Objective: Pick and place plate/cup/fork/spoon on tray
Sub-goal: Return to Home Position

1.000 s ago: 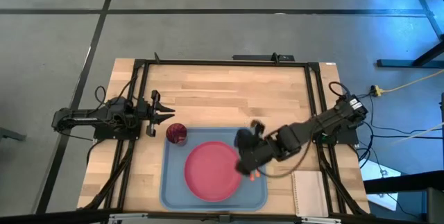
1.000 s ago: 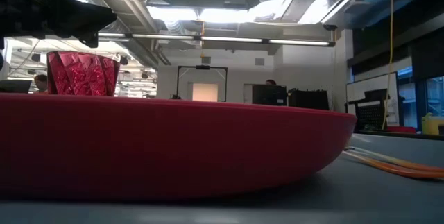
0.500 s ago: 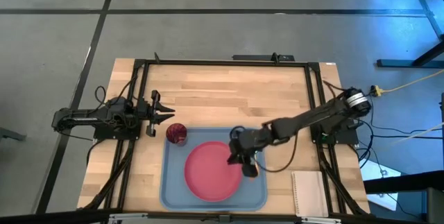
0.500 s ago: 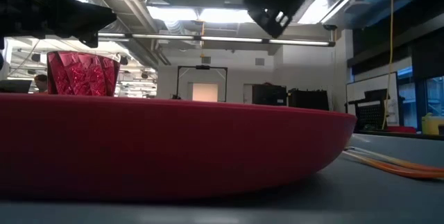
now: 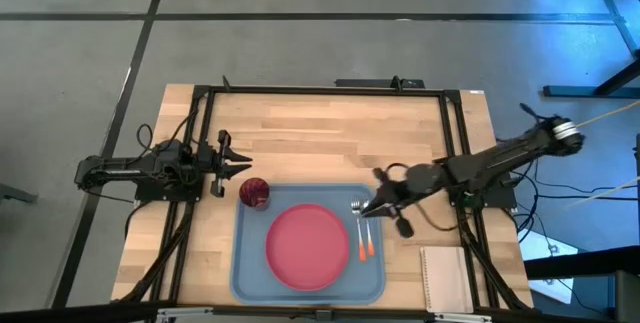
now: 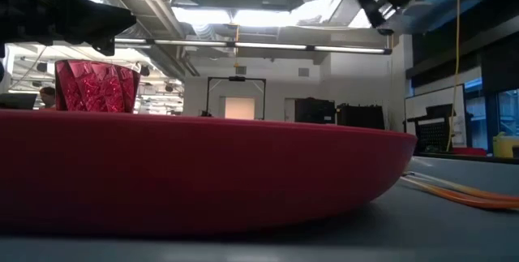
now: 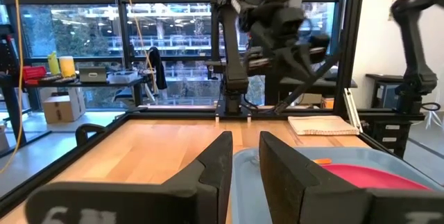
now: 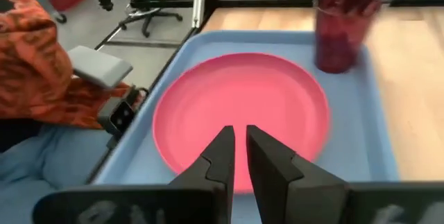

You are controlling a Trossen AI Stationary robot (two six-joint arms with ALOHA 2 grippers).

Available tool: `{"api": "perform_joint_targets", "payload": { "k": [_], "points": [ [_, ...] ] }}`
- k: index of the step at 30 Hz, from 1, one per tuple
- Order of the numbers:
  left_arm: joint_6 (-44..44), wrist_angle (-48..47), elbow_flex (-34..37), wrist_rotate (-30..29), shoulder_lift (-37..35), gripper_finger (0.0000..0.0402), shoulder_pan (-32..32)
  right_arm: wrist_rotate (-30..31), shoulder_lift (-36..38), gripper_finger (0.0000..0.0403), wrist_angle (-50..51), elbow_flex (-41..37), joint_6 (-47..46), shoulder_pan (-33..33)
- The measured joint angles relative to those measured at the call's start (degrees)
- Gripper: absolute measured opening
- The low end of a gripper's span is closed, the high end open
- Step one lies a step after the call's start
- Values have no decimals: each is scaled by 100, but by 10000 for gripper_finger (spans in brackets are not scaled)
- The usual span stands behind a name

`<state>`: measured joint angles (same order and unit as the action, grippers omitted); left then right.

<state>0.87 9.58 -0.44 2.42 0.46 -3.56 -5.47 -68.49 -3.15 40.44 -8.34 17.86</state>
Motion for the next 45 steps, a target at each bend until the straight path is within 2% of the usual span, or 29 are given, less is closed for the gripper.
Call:
{"api": "perform_joint_targets", "payload": {
  "k": [8,15,18,22,26,35,41,45],
  "points": [
    [-1,1,0,0,-1,66,1,39,2004,44,-1126,-2226,100,-13],
    [0,0,0,0,-1,66,0,270,3484,44,-1622,-3456,256,-89],
    [-1,0,1,0,-1,66,1,431,3919,44,-1646,-3678,300,-226],
    [1,0,-1,0,-1,66,1,280,4426,44,-1626,-3991,431,-449],
    [0,0,0,0,0,66,-1,85,4864,44,-1246,-4006,353,-694],
    [0,0,-1,0,0,66,0,85,5623,44,-648,-4002,708,-1266],
    [-1,-2,1,0,-1,66,0,139,6164,44,181,-3999,556,-1448],
    [-1,-1,1,-1,-1,66,1,203,6232,44,189,-3995,635,-1490]
  ]
}}
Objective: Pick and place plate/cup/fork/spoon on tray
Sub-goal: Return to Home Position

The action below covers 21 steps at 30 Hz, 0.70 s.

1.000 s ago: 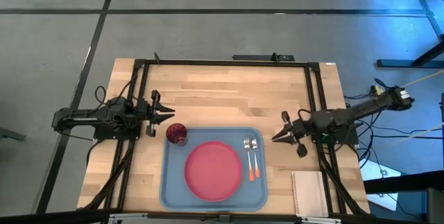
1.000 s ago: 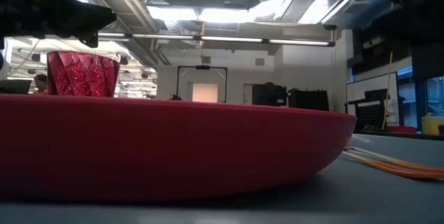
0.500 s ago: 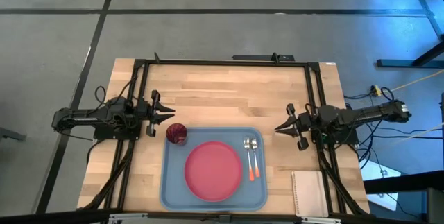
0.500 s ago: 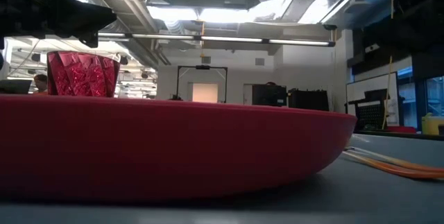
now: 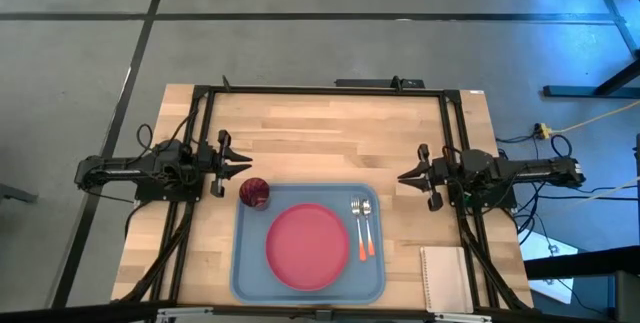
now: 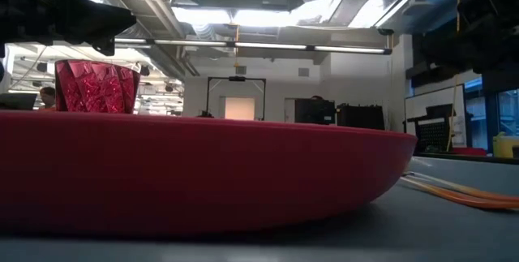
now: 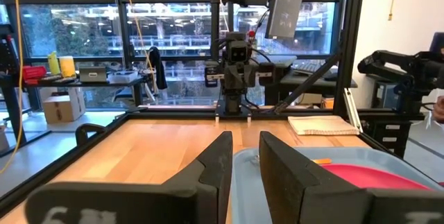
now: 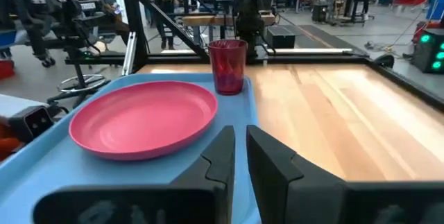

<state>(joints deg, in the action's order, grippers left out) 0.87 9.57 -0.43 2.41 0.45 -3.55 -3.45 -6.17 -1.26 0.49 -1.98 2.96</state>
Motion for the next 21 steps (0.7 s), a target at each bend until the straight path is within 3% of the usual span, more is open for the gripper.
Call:
{"api": "perform_joint_targets", "payload": {
  "k": [21],
  "points": [
    [0,1,-2,1,0,66,-2,83,-66,44,-6,0,-373,4]
  ]
}}
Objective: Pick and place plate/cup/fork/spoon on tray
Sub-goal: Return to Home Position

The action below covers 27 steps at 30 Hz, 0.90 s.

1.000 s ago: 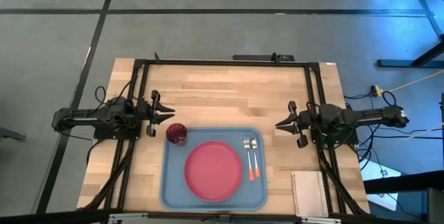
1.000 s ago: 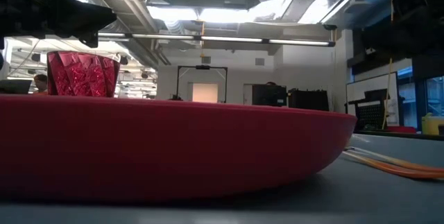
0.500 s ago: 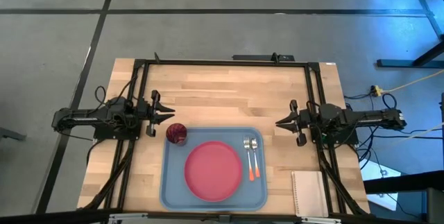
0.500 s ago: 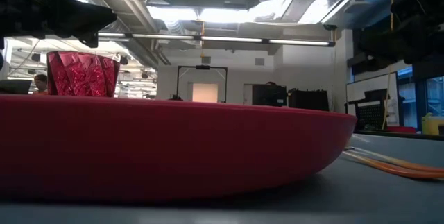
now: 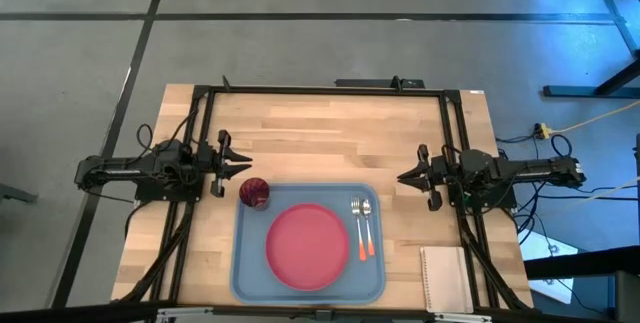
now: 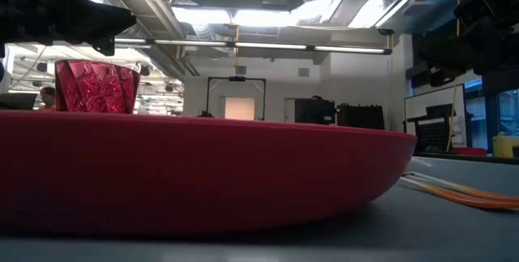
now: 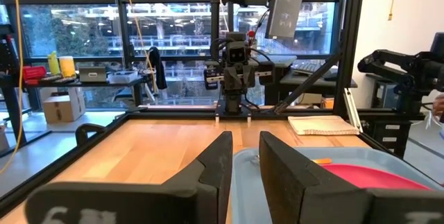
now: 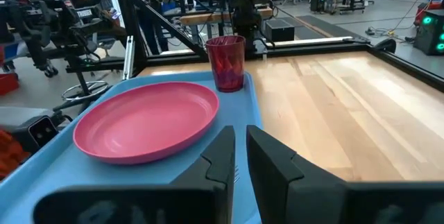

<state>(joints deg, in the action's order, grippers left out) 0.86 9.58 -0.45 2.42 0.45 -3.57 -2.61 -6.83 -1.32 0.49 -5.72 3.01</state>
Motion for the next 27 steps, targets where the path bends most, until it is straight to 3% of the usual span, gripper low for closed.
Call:
{"api": "perform_joint_targets", "payload": {
  "k": [7,13,19,27],
  "points": [
    [0,-42,0,-10,0,66,1,0,0,44,0,0,7,0],
    [1,-853,-2,-52,9,66,1,2,0,44,-2,0,4,0],
    [-2,-866,-2,-370,-28,66,0,17,-2,44,-4,2,176,0],
    [0,-885,-2,-380,-28,66,0,13,-2,44,-4,2,139,0]
  ]
}}
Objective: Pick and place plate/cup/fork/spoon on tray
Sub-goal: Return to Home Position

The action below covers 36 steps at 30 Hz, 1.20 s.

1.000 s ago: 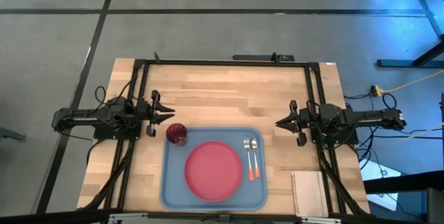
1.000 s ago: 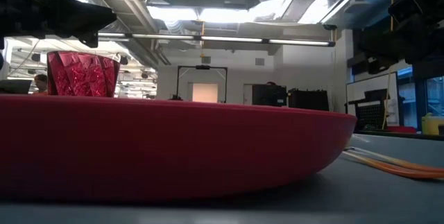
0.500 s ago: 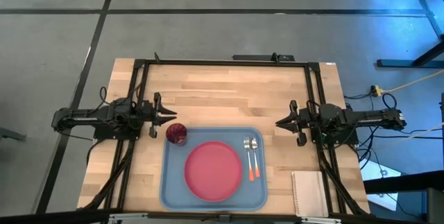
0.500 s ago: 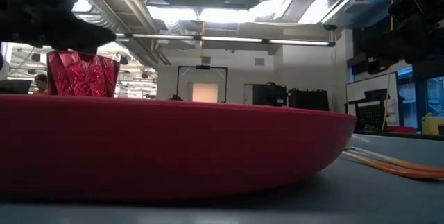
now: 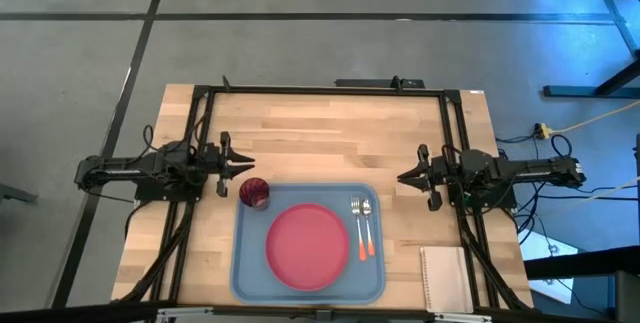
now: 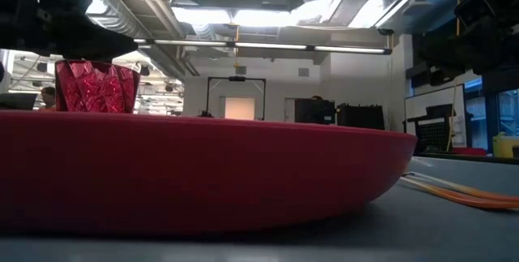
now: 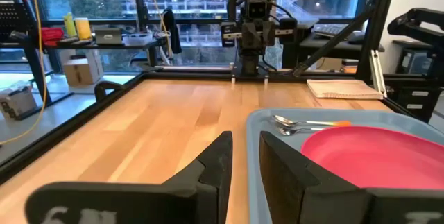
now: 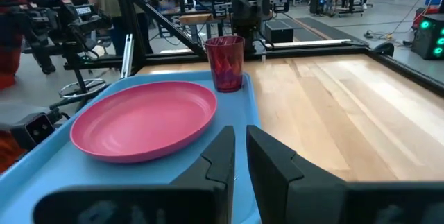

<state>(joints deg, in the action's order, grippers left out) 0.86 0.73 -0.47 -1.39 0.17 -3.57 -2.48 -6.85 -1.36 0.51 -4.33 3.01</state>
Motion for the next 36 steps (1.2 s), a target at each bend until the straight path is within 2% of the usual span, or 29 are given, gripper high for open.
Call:
{"api": "perform_joint_targets", "payload": {
  "k": [7,19,26,36],
  "points": [
    [0,-4,0,0,30,66,0,-11,-2,44,0,0,-442,0],
    [0,-7,0,0,30,66,0,-11,-2,44,1,0,-474,0],
    [0,-8,0,0,30,66,0,-10,-2,44,1,2,-1209,1],
    [0,-9,0,0,30,66,0,-11,-2,44,1,2,-738,1]
  ]
}}
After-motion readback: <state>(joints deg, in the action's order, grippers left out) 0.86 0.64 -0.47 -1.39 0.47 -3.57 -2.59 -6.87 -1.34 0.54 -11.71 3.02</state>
